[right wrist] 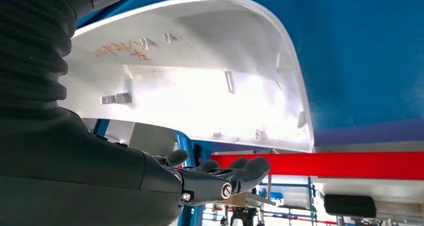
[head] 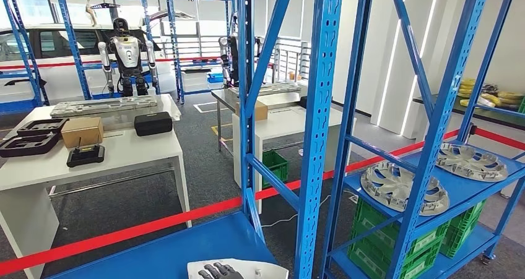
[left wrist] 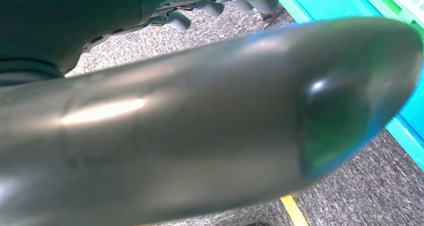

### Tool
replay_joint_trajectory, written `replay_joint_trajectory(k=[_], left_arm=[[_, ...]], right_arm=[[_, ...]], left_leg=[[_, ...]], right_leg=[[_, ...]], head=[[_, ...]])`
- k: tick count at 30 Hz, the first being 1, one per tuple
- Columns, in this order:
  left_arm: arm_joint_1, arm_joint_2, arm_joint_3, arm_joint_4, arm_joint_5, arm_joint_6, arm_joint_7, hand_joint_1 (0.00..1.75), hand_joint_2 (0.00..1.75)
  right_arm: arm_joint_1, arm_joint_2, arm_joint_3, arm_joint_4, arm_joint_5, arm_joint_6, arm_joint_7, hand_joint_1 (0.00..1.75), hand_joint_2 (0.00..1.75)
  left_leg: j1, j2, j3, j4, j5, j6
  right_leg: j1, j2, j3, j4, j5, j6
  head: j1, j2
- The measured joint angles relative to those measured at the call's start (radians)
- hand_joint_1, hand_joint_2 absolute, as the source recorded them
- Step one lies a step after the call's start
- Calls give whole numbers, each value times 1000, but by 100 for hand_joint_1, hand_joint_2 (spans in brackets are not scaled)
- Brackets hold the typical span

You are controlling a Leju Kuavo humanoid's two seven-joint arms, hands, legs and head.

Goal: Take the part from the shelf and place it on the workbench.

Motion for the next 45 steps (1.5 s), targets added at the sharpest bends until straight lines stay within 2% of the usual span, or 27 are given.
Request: replay_joint_trajectory(k=[17, 29, 30, 33, 34, 37, 41, 45], left_arm=[[0, -6, 0, 0, 0, 0, 3, 0, 0], [0, -7, 0, 0, -2, 0, 7, 0, 0], [0, -7, 0, 0, -3, 0, 7, 0, 0], [0, -7, 0, 0, -4, 1, 6, 0, 0], [0, -7, 0, 0, -5, 1, 5, 0, 0], [0, -7, 0, 0, -5, 4, 0, 0, 0], [0, -7, 0, 0, -6, 8, -12, 0, 175], [0, -7, 0, 0, -7, 8, -26, 0, 175]], right_arm=[[19, -25, 0, 0, 6, 12, 16, 0, 175], [28, -35, 20, 1, 16, 57, 30, 2, 175], [28, -36, 22, 1, 16, 62, 31, 32, 175], [29, -39, 25, 1, 14, 79, 33, 158, 175], [30, -40, 25, 1, 12, 84, 33, 171, 175], [32, -43, 25, 1, 10, 93, 33, 172, 175], [42, -43, 28, 1, 10, 95, 33, 162, 175], [48, -43, 34, 1, 12, 93, 34, 160, 175]], left_leg=[[0, 0, -6, 0, 0, 0], [0, 0, -6, 0, -1, 1], [0, 0, -6, 0, -1, 1], [0, 0, -6, 0, -1, 1], [0, 0, -6, 0, -1, 1], [0, 0, -6, 0, -1, 1], [0, 1, -7, 0, -1, 1], [0, 3, -7, 0, -2, 1]], right_leg=[[0, 0, 0, 0, 0, 0], [0, 0, 0, 0, 0, 0], [0, 0, 0, 0, 0, 0], [0, 0, 0, 0, 0, 0], [0, 0, 0, 0, 0, 0], [0, 0, 0, 0, 0, 0], [0, 0, 0, 0, 0, 0], [0, 1, 0, 0, 0, 0]], head=[[0, 0], [0, 0], [0, 0], [0, 0], [0, 0], [0, 0], [0, 0], [0, 0]])
